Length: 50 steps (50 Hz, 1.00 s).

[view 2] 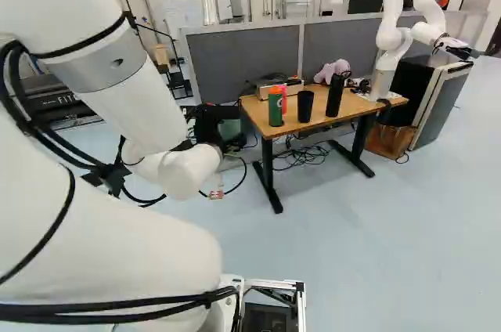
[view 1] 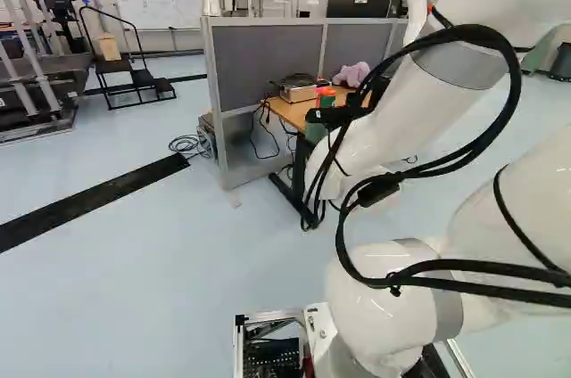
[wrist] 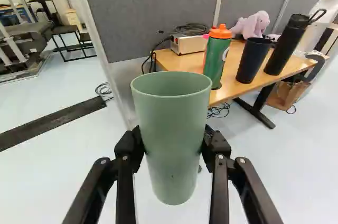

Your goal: Place the green cup on the table

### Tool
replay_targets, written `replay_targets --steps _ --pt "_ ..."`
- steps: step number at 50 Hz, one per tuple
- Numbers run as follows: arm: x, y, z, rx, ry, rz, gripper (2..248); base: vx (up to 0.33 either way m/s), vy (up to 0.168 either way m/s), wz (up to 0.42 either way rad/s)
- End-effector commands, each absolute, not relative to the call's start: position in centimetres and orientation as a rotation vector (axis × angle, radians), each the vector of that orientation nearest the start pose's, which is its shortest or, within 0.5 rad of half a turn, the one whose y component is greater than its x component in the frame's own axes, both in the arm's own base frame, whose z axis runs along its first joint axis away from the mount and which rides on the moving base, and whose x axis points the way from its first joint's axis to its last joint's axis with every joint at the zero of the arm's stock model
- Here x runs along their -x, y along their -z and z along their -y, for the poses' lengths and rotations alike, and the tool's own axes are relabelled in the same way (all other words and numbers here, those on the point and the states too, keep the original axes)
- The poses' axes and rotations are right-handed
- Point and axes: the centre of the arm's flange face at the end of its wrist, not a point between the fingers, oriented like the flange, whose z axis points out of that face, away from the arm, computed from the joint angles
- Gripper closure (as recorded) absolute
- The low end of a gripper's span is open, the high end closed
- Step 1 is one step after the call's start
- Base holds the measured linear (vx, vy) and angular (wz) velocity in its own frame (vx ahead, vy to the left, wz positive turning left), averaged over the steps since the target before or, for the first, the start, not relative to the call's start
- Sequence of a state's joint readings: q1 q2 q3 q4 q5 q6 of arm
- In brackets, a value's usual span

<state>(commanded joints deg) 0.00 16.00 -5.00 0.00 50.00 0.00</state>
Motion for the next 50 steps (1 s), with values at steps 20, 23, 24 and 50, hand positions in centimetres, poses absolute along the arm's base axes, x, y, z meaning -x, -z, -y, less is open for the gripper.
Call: replay_targets --steps 20,23,24,50 --pt "-28.1 -36.7 0.0 2.562 1.818 0.0 125 0.191 -0.001 -0.011" --pt "-28.3 -36.7 0.0 2.563 1.817 0.0 125 0.0 0.0 0.0" --pt "-28.4 -36.7 0.0 2.563 1.816 0.001 125 0.0 0.0 0.0" --pt "-33.4 -37.2 -1.1 2.56 1.789 0.04 125 0.0 0.0 0.0"
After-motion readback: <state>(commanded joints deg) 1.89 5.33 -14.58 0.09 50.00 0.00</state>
